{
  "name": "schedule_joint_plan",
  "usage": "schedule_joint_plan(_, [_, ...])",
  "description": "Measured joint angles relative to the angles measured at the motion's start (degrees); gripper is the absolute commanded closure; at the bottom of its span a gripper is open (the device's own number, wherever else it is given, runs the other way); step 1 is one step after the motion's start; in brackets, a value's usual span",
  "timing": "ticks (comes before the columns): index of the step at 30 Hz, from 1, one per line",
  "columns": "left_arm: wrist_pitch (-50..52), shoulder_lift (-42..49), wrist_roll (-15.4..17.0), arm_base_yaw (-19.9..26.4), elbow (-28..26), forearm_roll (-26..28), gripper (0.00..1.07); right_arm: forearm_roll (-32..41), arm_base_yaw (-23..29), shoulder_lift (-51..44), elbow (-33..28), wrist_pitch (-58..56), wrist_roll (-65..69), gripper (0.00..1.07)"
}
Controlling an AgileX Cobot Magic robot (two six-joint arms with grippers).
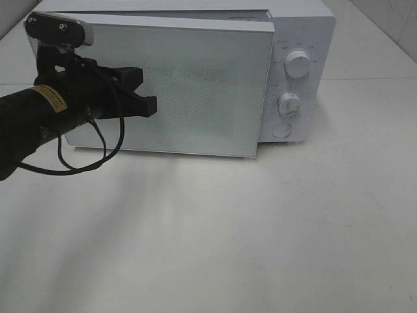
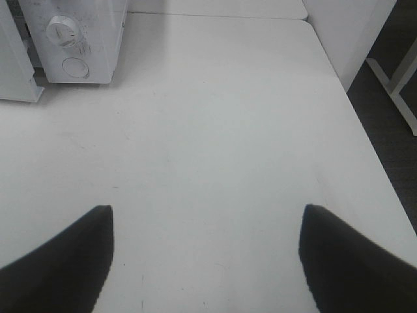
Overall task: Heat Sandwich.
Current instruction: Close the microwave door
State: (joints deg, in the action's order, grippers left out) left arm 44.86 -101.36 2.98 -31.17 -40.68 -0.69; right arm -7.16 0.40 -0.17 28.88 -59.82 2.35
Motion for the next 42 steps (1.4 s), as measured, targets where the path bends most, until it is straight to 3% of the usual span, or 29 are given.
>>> schedule_joint_plan(9, [-4.9, -4.6, -4.9, -4.9, -9.1, 6.8, 1.06, 0.0, 0.0, 0.0, 0.0, 0.0, 0.0, 0.31])
schedule_joint_plan(14, [-5.9, -6.8, -6.0, -6.5, -12.7, 8.6, 1.06, 0.0, 0.0, 0.0, 0.0, 0.0, 0.0, 0.31])
schedule_joint_plan(42, [-13.1, -14.0, -6.4, -9.8, -25.0, 9.3, 1.06, 0.0, 0.0, 0.0, 0.0, 0.0, 0.0, 0.31])
